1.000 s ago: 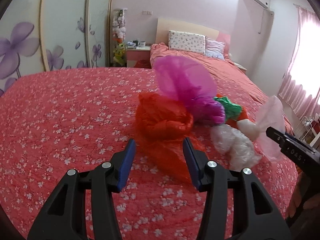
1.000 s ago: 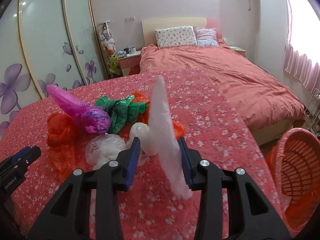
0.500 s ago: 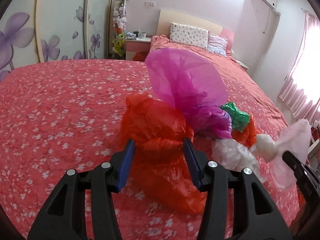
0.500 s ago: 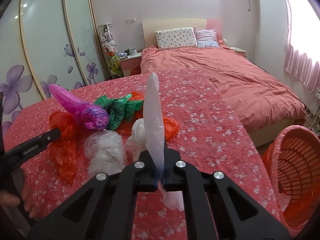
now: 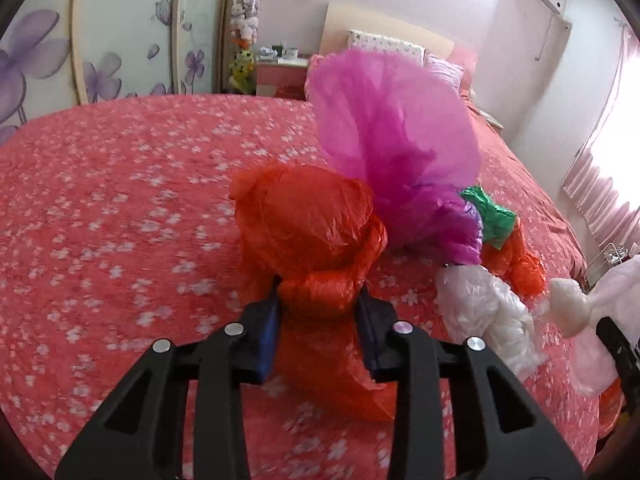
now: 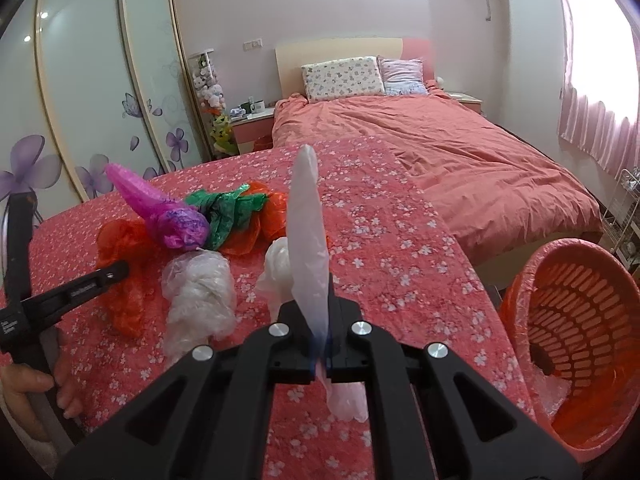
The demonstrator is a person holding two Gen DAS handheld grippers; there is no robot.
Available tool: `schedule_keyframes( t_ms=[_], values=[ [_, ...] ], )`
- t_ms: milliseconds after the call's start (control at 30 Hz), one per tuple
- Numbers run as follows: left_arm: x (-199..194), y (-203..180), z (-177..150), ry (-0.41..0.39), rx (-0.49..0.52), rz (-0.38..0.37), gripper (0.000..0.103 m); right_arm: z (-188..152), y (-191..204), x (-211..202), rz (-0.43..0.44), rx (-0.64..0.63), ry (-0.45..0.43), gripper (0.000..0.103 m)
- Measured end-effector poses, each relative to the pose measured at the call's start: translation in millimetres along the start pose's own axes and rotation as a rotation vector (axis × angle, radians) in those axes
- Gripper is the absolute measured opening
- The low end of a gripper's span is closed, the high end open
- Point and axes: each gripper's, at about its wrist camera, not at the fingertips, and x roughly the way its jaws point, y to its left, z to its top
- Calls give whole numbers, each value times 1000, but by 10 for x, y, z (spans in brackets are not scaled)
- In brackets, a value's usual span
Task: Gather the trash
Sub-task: 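Carry the red bag and white tissue over the orange basket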
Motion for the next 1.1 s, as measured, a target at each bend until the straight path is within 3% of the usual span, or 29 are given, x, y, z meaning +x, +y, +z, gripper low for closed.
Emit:
schedule_keyframes(
  t_ms=[400,1100],
  values=[
    [-688,128,-77,-102,20,11,34,-53,-62,-328,-2,-1,-37,5],
    [-1028,-877,-260,-162,204,-95,34,-194,-554,-917,-73,45,-97,4]
  ],
)
